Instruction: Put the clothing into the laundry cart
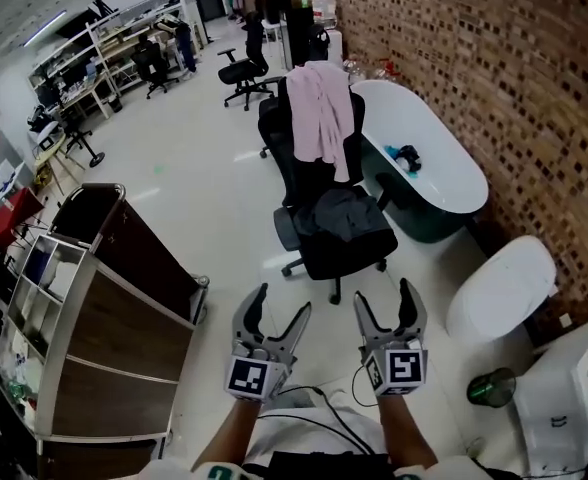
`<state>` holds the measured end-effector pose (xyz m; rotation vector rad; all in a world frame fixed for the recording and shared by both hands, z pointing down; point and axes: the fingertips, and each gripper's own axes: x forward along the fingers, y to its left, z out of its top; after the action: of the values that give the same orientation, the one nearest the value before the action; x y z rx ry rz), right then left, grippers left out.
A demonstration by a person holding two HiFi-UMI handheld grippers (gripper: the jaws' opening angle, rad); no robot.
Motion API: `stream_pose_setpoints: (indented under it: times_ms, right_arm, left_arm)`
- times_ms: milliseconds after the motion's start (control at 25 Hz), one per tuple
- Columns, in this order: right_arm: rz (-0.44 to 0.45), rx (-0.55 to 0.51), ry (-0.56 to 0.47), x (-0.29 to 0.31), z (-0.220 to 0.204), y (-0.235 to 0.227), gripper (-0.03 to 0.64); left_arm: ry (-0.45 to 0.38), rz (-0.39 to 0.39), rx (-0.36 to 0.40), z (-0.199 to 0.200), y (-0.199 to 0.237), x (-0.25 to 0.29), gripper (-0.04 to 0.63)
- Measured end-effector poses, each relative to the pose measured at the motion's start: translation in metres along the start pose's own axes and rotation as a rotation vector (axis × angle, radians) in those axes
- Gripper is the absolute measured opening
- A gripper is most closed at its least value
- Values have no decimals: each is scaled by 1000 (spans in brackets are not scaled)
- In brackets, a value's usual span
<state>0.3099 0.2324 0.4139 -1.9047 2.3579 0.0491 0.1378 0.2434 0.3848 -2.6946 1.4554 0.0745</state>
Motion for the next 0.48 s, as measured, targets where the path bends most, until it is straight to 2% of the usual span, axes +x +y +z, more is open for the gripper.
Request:
stream_pose_setpoints:
  times_ms: [200,480]
  right_arm:
    - [46,-14,1,23,-3,-4,393]
    - [27,-49,26,80,-15,-22,388]
  left_arm:
    - [11,30,-11,-7,8,22,333]
    - [7,10,-38,-27,43,77,333]
